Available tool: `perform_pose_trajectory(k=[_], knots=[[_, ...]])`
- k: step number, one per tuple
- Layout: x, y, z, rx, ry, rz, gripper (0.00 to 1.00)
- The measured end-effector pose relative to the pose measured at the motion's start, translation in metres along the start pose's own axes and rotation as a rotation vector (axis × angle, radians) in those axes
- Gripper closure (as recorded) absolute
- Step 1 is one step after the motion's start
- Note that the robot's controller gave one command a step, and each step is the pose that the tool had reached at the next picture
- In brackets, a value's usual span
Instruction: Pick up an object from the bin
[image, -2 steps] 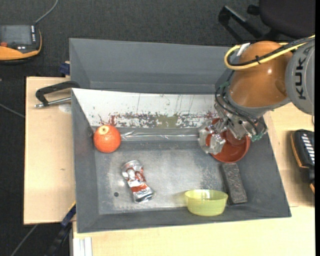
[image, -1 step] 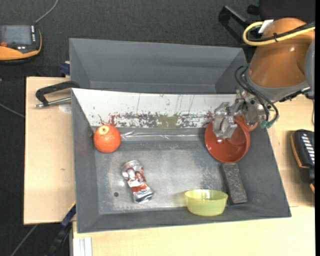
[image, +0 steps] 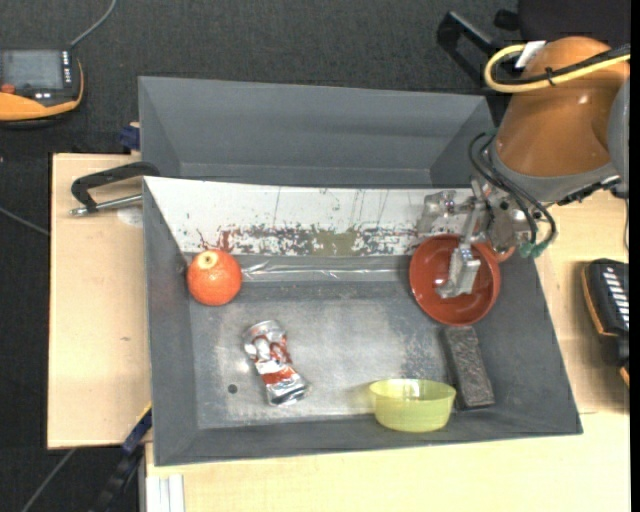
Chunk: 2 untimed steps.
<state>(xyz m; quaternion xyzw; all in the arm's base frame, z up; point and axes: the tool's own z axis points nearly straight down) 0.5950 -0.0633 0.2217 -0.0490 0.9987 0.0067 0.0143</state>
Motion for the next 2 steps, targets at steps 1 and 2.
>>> perform_pose_trajectory(k=[1,2], knots=[[0.034,-0.04,0.125,-0.002,0.003,-0.273,0.0],[0.031,-0.088,0.15,-0.001,-0.003,-0.315,0.0]])
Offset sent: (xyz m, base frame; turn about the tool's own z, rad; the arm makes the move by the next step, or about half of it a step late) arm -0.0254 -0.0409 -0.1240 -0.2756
